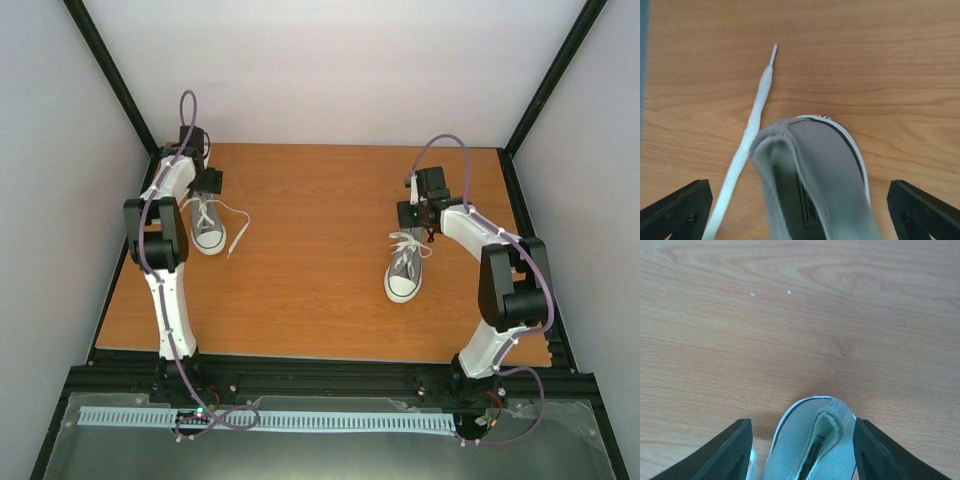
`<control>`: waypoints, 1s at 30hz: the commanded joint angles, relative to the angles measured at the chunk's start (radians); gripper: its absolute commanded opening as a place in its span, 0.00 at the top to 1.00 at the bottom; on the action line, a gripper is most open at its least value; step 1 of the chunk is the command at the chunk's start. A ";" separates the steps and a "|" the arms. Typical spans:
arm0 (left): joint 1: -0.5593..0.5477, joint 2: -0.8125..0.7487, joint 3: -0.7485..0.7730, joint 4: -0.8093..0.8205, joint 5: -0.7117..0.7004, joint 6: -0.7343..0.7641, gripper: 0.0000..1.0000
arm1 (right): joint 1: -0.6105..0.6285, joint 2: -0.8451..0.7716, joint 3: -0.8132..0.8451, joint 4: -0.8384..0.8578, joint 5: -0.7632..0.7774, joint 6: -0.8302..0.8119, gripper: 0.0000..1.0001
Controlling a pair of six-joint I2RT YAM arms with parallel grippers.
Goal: Tie the shoes
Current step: Pick up the shoe from the center of the board, then place the shoe at the center of the board.
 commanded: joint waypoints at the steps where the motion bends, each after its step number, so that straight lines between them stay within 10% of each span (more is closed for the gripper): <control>1: 0.020 0.148 0.148 -0.164 -0.042 -0.083 0.03 | 0.000 -0.097 -0.016 -0.037 -0.004 -0.014 0.43; 4: 0.020 0.175 0.151 -0.176 -0.031 -0.105 0.19 | 0.001 -0.159 -0.041 -0.035 -0.014 0.005 0.43; 10: 0.006 0.001 -0.101 -0.118 0.192 -0.282 0.99 | 0.026 -0.243 -0.082 -0.020 -0.042 0.037 0.43; 18: -0.247 -0.357 -0.560 0.037 0.230 -0.581 0.99 | 0.137 -0.235 -0.083 -0.025 -0.064 0.045 0.43; 30: -0.613 -0.228 -0.350 -0.115 0.335 -0.722 0.99 | 0.213 -0.268 -0.120 -0.025 -0.049 0.074 0.43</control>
